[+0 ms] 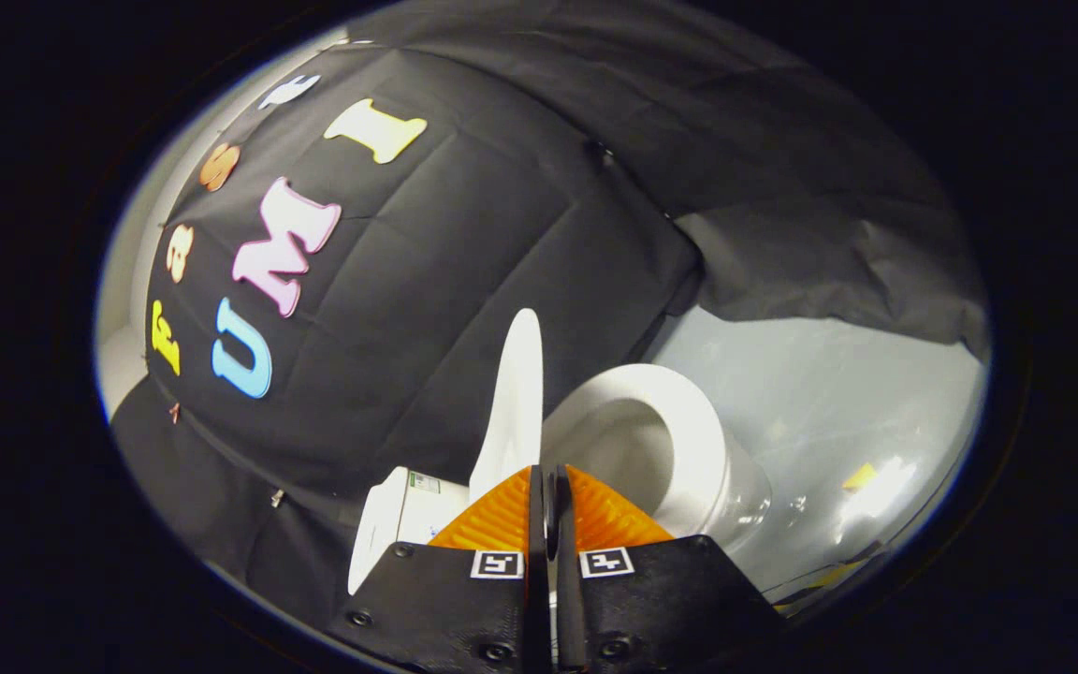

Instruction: Open the toilet lid.

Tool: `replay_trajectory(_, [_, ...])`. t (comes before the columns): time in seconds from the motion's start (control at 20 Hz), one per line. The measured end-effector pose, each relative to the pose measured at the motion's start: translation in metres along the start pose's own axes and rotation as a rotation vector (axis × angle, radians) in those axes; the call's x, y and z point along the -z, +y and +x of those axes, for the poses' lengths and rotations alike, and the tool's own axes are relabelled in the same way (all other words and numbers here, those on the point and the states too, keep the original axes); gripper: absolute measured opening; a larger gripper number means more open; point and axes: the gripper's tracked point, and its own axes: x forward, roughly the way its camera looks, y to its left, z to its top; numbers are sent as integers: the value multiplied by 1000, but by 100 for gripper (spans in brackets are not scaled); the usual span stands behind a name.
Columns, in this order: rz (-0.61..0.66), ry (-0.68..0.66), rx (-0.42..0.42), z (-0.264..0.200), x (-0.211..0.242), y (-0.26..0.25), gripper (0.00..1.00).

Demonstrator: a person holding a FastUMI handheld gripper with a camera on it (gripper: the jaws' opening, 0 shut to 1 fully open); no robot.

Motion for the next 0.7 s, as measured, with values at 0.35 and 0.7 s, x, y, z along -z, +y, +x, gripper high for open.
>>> replay_trajectory(0.35, [-311,-47,6,-17,7,85,8])
replay_trajectory(0.7, [-493,-73,22,-23,19,145,9])
